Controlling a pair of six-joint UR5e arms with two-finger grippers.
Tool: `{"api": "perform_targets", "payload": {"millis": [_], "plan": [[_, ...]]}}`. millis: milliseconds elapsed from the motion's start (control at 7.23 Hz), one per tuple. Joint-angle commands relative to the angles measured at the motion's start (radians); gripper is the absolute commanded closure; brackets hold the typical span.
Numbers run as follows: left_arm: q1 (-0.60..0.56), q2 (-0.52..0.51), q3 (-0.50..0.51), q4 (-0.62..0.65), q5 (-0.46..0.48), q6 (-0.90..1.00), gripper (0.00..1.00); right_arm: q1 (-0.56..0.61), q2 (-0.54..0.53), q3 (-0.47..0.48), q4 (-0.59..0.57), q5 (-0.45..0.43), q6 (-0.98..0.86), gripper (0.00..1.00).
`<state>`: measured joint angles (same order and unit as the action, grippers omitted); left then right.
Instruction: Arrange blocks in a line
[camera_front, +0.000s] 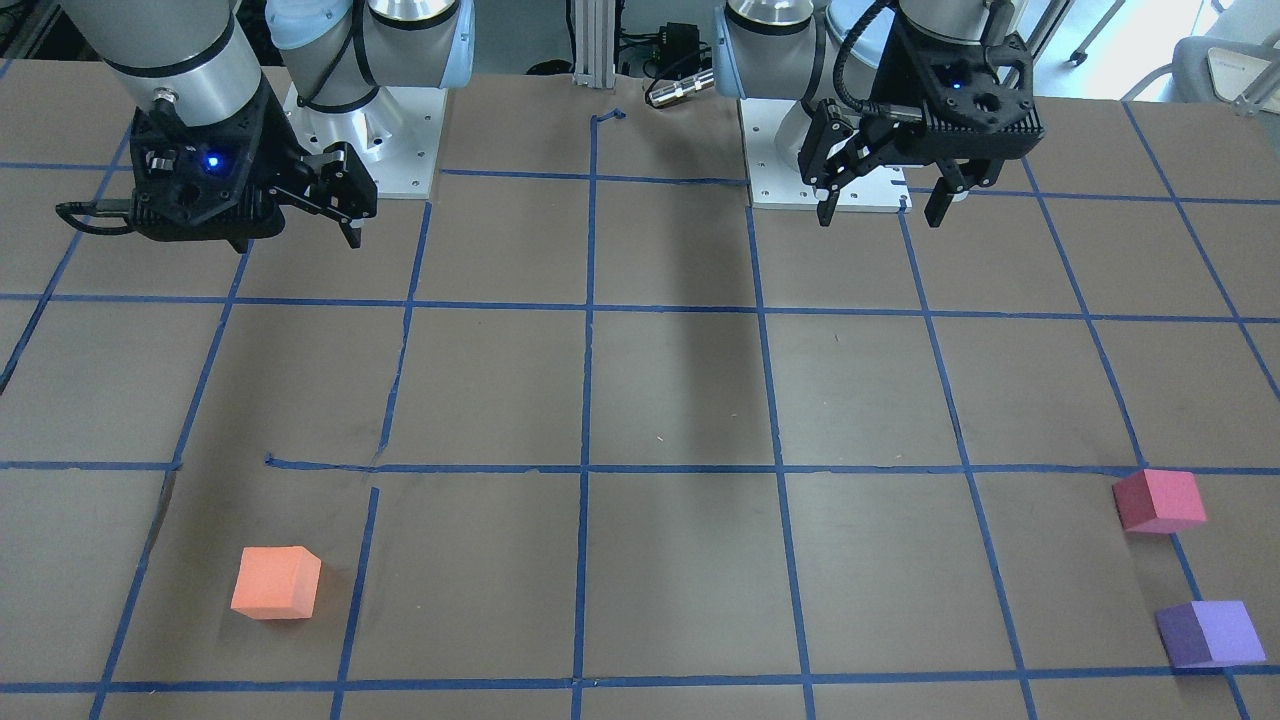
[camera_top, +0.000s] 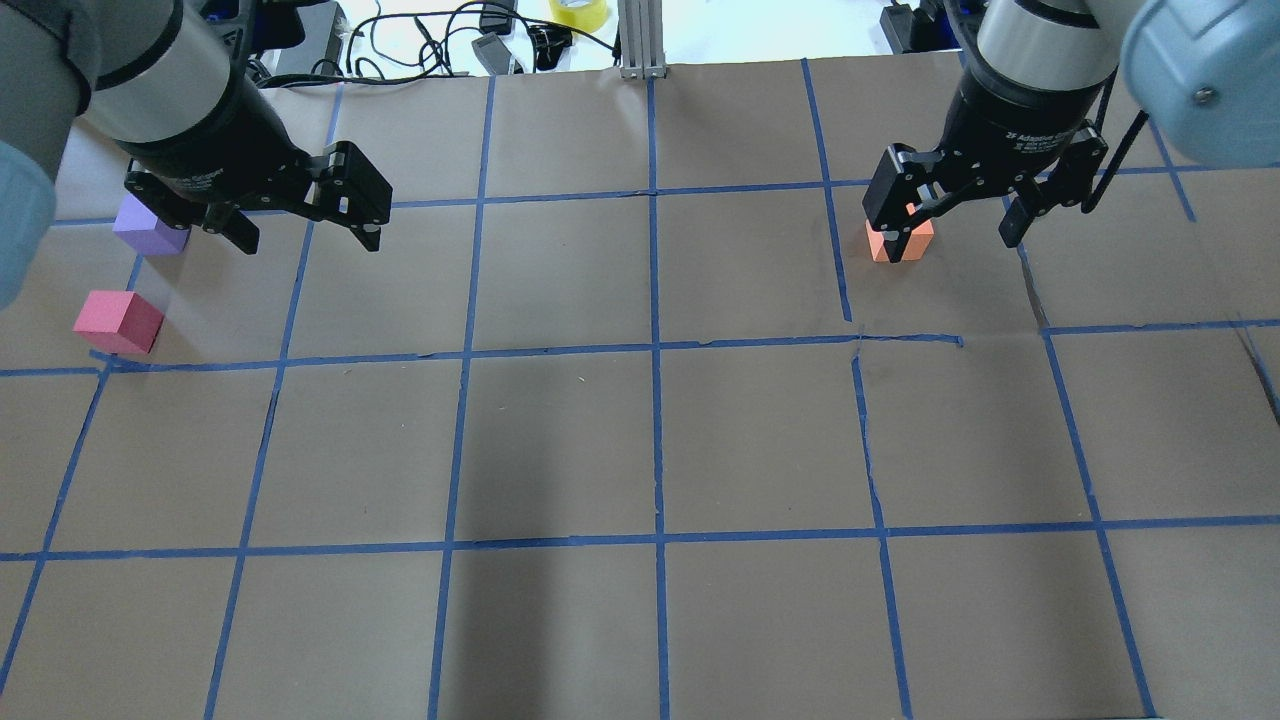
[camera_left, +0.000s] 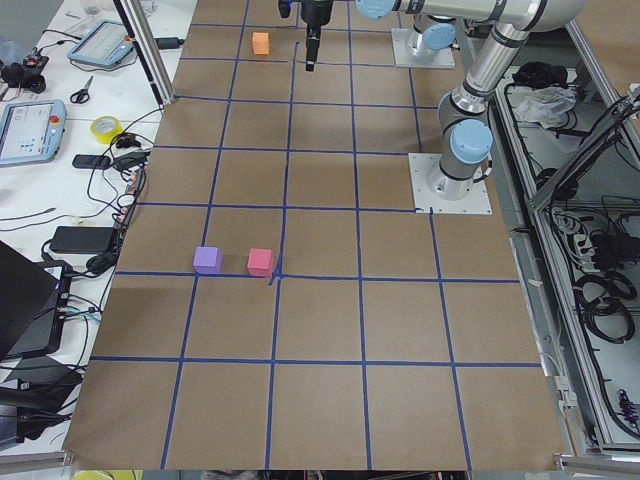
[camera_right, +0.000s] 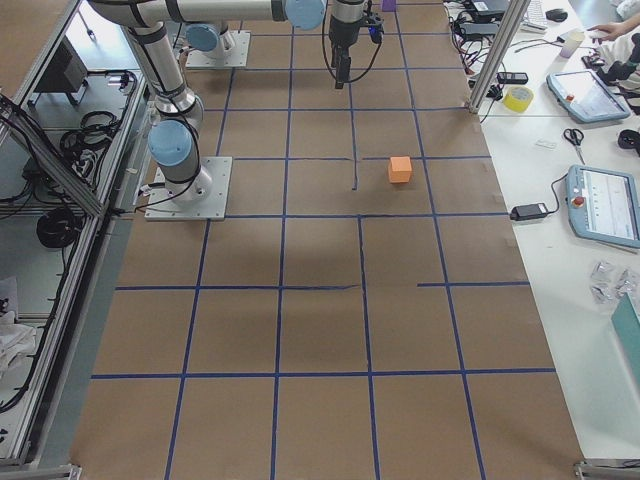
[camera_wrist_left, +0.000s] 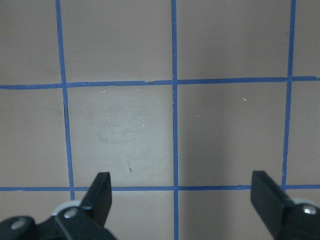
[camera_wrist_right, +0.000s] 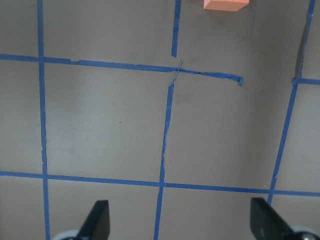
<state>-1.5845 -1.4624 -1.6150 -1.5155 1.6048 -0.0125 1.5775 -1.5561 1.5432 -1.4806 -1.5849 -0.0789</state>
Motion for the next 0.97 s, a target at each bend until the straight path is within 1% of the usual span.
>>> {"api": "perform_targets", "payload": {"millis": [0,553,692,830], "plan": [[0.006,-0.003,-0.002,0.009,0.003,-0.001,0.0,-0.007,0.01,0.0,-0.01,-0.001,-0.005,0.0],[0.004,-0.001,-0.002,0.008,0.004,0.0,0.0,-0.013,0.027,0.0,-0.012,0.002,-0.025,0.0],[0.003,0.002,-0.002,0.008,0.004,0.0,0.0,-0.013,0.034,0.0,-0.027,0.002,-0.094,0.0],[0.003,0.004,-0.002,0.006,0.004,0.0,0.0,-0.02,0.065,0.0,-0.082,0.003,-0.199,0.0]]}}
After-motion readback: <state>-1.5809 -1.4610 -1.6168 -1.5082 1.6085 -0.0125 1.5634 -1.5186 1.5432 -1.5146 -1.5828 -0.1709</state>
